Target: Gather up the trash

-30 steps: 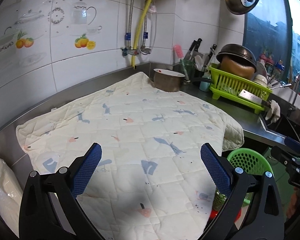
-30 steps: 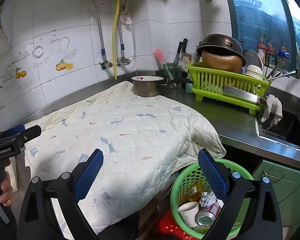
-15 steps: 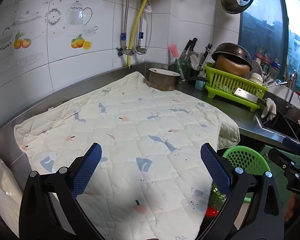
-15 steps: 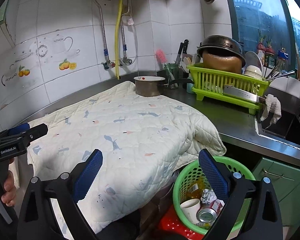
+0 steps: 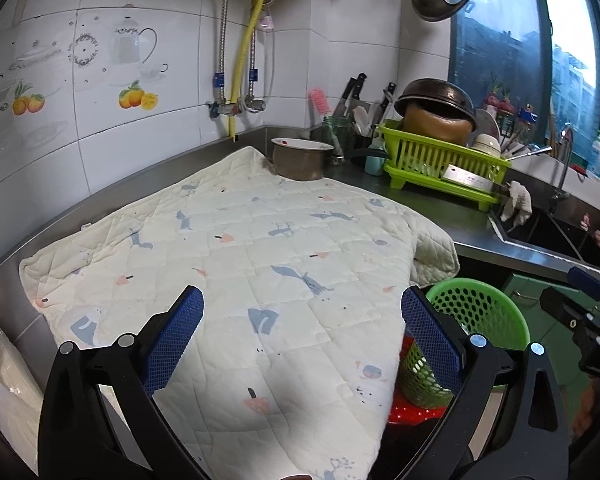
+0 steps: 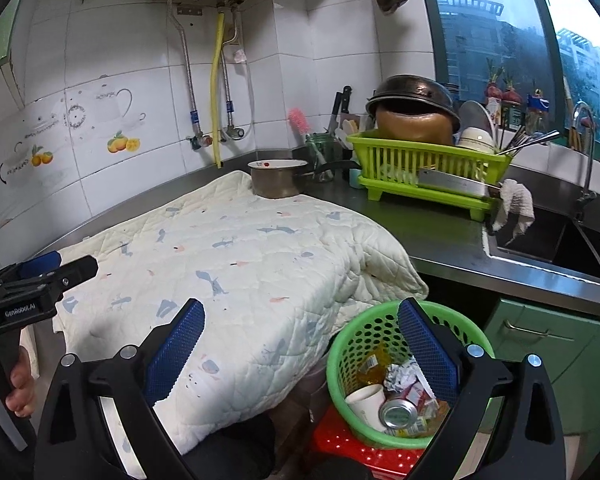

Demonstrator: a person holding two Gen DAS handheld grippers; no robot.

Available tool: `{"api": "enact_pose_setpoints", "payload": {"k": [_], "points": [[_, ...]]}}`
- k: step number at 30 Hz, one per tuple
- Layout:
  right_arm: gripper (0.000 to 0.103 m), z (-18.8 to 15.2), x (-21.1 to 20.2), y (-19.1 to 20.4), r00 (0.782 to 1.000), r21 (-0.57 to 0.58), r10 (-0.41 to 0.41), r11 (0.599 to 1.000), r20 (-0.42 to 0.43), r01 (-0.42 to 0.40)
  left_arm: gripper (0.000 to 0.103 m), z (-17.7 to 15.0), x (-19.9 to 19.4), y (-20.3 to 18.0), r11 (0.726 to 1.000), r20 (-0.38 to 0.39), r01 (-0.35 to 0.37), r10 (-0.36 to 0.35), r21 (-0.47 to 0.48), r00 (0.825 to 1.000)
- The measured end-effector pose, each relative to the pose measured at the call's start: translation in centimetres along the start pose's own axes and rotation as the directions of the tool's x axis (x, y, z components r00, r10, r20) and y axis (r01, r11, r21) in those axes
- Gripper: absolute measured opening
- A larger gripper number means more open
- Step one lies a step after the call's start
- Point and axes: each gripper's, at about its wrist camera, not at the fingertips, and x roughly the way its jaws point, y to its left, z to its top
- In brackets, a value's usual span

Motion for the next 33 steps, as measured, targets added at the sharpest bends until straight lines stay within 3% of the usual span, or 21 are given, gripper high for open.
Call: {"api": "enact_pose_setpoints", "payload": {"k": [33], "points": [[0.094,-1.0,-2.3,1.8,1.0,-0.035,0.002,0.999,0.021,-0.001,0.098,-1.6,-2.9,0.0,1.0,0.029,0.02,-0.02,0.016,0.999]]}}
